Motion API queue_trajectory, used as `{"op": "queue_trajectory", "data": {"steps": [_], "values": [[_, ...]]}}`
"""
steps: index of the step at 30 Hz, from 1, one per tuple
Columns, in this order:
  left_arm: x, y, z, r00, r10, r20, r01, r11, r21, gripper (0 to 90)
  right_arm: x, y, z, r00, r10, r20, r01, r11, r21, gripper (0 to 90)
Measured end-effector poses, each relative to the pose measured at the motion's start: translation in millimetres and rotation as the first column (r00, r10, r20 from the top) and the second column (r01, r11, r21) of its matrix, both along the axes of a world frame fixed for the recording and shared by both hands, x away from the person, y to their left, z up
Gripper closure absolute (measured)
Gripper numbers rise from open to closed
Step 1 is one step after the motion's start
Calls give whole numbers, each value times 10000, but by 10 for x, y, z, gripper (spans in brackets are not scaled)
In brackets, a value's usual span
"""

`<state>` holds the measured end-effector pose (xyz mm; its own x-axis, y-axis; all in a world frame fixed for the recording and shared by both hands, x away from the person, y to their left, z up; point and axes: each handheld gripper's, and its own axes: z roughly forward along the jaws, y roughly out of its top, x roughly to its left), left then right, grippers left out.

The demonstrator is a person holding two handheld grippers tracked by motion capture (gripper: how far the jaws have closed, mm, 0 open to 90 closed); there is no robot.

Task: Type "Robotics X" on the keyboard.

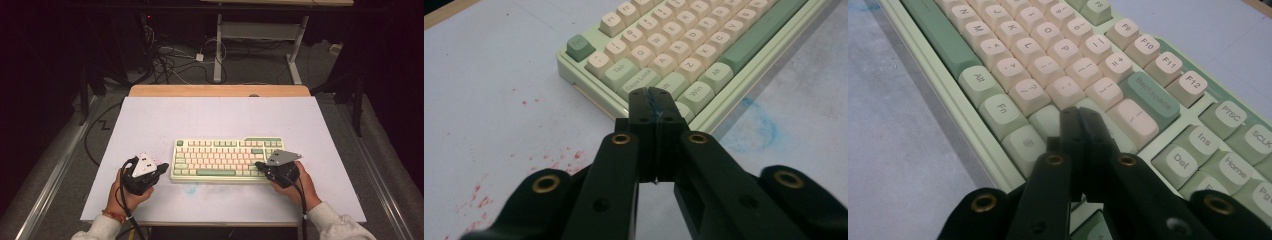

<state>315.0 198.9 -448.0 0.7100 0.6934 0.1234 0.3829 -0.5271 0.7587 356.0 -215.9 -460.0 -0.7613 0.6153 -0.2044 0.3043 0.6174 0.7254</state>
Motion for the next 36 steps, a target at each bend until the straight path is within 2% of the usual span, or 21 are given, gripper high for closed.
{"op": "queue_trajectory", "data": {"steps": [15, 19, 36], "values": [[307, -278, 107, 9988, -337, -361, 342, 9993, 122, 875, -7, 0, -2, 10000, 18, 40, -18, 10000, -29, 900], [399, -369, 126, 9970, -558, -546, 568, 9982, 171, 876, -8, 0, -2, 10000, 25, 50, -25, 10000, -32, 900], [709, -840, 104, 9899, -1008, -995, 1082, 9915, 718, 876, -12, 4, -4, 9999, 58, 131, -57, 9999, -101, 900]]}}
